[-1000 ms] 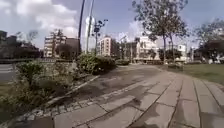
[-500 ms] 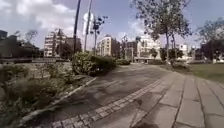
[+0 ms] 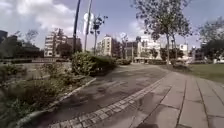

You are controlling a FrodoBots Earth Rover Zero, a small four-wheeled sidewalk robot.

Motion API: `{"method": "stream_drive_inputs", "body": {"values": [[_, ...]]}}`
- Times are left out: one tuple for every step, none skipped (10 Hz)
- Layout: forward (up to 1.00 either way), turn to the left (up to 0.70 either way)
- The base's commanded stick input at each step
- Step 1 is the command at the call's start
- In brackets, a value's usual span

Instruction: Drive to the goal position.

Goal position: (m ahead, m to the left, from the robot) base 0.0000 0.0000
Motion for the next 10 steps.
{"method": "stream_drive_inputs", "body": {"values": [[0.49,0.00],[0.61,0.00],[0.70,0.00],[0.70,0.00],[0.70,0.00],[0.70,0.00],[0.70,-0.05],[0.70,-0.16],[0.70,-0.28],[0.70,-0.35]]}}
